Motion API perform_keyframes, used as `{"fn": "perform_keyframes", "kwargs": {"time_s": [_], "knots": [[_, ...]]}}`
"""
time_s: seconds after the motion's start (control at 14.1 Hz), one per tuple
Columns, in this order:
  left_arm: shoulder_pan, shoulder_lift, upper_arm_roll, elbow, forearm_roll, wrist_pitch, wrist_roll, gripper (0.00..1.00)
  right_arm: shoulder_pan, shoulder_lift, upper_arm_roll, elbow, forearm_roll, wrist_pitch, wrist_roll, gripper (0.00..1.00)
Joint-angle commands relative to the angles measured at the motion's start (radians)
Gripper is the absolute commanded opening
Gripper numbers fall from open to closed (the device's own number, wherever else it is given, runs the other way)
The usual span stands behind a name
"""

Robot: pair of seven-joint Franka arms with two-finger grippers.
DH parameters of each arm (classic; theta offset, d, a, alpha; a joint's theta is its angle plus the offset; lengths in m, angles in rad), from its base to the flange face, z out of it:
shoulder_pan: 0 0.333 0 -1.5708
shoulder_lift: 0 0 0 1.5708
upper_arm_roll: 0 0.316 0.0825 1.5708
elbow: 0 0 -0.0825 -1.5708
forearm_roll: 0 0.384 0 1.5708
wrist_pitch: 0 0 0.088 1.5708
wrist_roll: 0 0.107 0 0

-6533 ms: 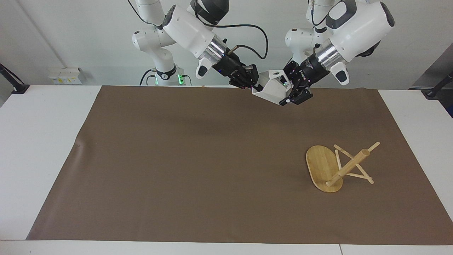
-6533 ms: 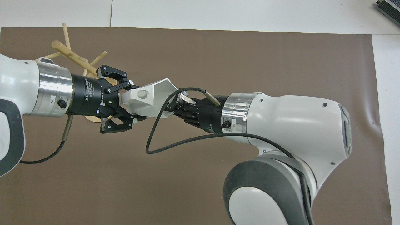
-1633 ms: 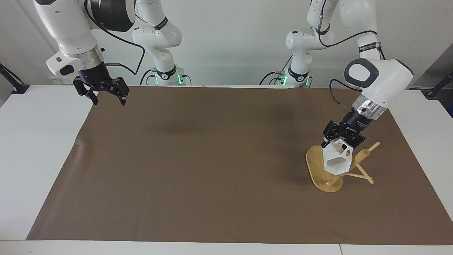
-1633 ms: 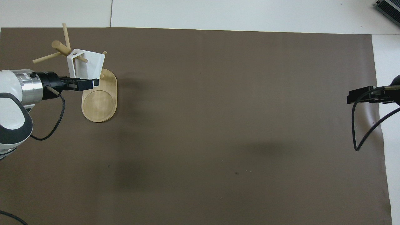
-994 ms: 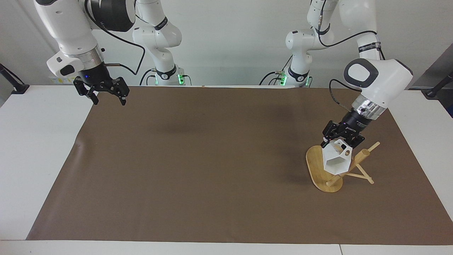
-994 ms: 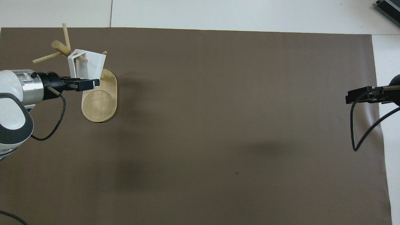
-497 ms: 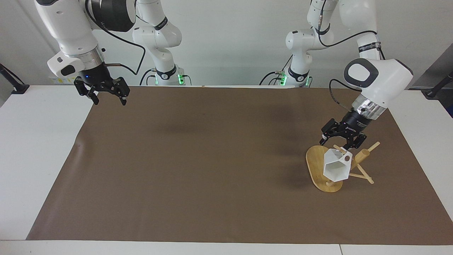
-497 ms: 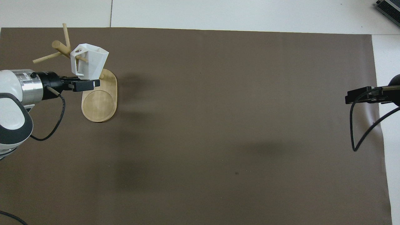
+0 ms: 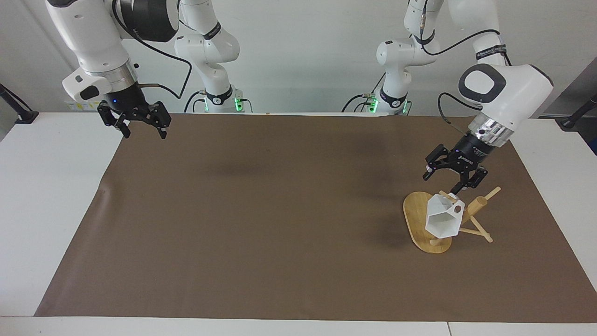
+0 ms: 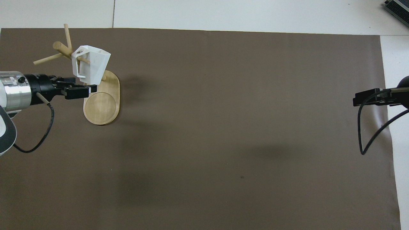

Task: Hang cup on rack
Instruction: 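Lower the cup onto the rack peg with the left gripper, then open the left gripper and release the cup on the peg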

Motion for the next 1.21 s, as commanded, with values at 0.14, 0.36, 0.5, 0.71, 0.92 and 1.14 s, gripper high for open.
{"fn": "perform_keyframes", "kwargs": {"time_s": [0.14, 0.36, 0.5, 0.71, 0.92, 1.14], "knots": [[0.017, -0.087, -0.003, -0.003, 0.107, -0.106, 0.128, 1.00, -0.002, 0.000, 0.003, 0.002, -0.002, -0.005, 0.015, 1.00], [0.013, -0.091, -0.005, 0.026, 0.147, -0.159, 0.266, 1.00, -0.004, 0.000, 0.001, 0.010, 0.001, -0.013, 0.028, 1.00], [0.017, -0.091, -0.002, 0.049, 0.147, -0.219, 0.421, 1.00, -0.002, -0.002, 0.003, 0.016, 0.001, -0.016, 0.049, 1.00], [0.031, -0.086, 0.004, 0.106, 0.225, -0.290, 0.581, 1.00, -0.008, -0.002, 0.000, 0.019, 0.003, -0.018, 0.051, 1.00], [0.019, -0.078, 0.001, 0.146, 0.320, -0.337, 0.796, 1.00, -0.011, -0.003, -0.003, 0.019, 0.003, -0.016, 0.051, 1.00], [0.030, -0.071, 0.004, 0.186, 0.356, -0.376, 1.028, 1.00, -0.013, -0.003, -0.016, 0.019, 0.003, -0.018, 0.051, 1.00]]}}
